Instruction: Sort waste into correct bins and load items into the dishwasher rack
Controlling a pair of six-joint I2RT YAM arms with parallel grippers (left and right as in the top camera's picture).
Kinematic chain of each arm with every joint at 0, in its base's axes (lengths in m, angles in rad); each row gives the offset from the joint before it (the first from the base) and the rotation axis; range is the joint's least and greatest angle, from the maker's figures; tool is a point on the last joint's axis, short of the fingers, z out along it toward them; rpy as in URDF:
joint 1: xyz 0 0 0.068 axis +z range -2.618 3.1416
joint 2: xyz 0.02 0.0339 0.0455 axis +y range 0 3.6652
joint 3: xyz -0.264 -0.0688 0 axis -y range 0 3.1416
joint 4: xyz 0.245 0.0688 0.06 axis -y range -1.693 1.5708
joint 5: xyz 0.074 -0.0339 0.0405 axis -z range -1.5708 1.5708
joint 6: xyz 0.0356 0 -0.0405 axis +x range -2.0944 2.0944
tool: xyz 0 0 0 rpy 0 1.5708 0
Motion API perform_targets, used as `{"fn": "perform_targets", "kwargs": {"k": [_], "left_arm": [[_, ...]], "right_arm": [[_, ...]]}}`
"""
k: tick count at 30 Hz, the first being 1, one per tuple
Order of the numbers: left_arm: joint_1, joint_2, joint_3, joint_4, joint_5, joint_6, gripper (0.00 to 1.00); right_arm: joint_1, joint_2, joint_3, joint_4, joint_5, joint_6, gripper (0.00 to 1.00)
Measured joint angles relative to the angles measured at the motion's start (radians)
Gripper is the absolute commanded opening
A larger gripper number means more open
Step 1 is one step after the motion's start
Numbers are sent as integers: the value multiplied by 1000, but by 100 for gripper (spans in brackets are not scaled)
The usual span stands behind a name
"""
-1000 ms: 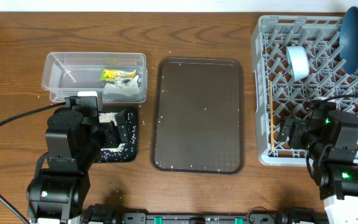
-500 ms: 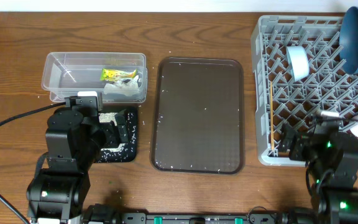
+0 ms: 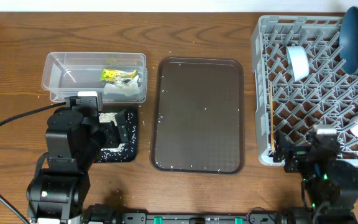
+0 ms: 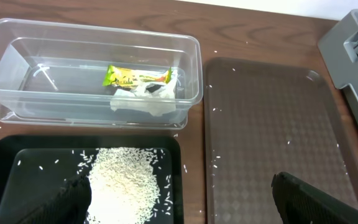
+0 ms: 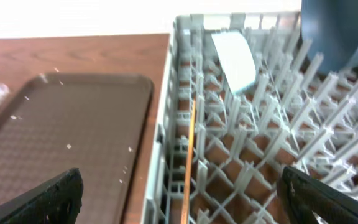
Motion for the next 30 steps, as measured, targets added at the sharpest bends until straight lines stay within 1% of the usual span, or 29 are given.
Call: {"fn": "perform_targets", "kwargs": {"k": [7, 14, 19, 22, 30], "left_arm": [[0, 0, 0, 0, 0, 0, 95], [0, 0, 0, 0, 0, 0, 95], [0, 0, 0, 0, 0, 0, 95], [0, 0, 0, 0, 0, 0, 95], [0, 0, 0, 0, 0, 0, 95]], "right_arm": [[82, -85, -2, 11, 6, 0, 99], [93, -92, -43, 64, 9, 0, 99], [80, -163, -104, 100, 3, 0, 99], [53, -205, -159, 181, -18, 0, 99], [28, -276, -363, 505, -63, 0, 99]]}}
